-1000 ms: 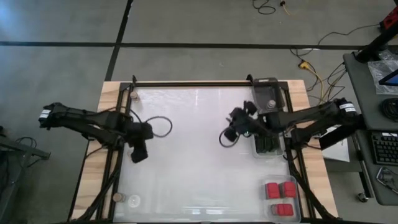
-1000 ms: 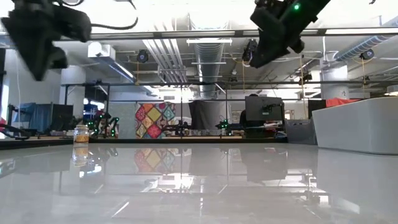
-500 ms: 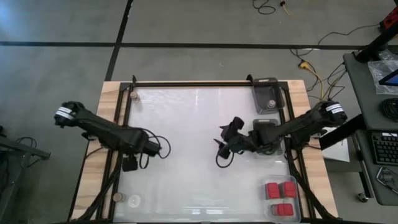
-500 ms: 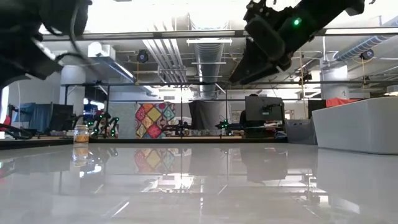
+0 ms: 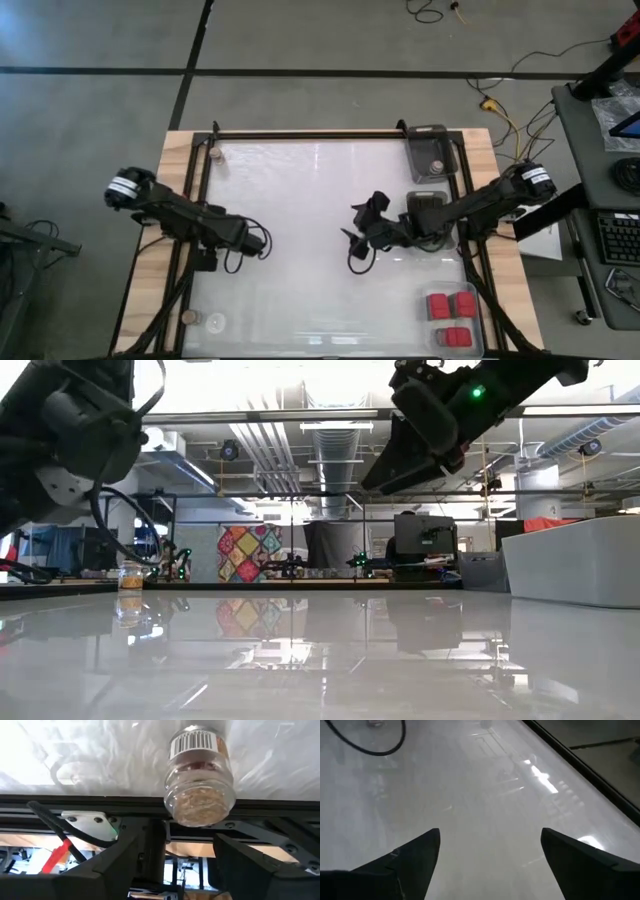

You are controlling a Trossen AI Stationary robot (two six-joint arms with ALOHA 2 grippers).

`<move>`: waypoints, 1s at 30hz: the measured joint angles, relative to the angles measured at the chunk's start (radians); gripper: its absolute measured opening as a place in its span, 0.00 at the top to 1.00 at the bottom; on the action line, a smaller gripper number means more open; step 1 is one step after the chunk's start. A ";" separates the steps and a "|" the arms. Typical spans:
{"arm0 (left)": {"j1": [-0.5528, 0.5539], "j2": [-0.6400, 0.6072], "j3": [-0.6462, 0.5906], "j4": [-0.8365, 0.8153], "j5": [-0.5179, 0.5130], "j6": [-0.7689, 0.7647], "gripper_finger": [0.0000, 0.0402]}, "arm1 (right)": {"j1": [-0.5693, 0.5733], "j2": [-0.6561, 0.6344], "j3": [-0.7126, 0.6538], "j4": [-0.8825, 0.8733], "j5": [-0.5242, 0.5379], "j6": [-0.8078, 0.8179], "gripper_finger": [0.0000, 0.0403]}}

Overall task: Sort spices by type
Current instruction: Put the brown seasoning bottle into the black bin

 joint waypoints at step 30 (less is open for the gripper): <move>0.027 0.058 0.018 0.009 0.150 0.090 0.43 | 0.021 -0.005 -0.002 -0.037 -0.037 0.011 0.16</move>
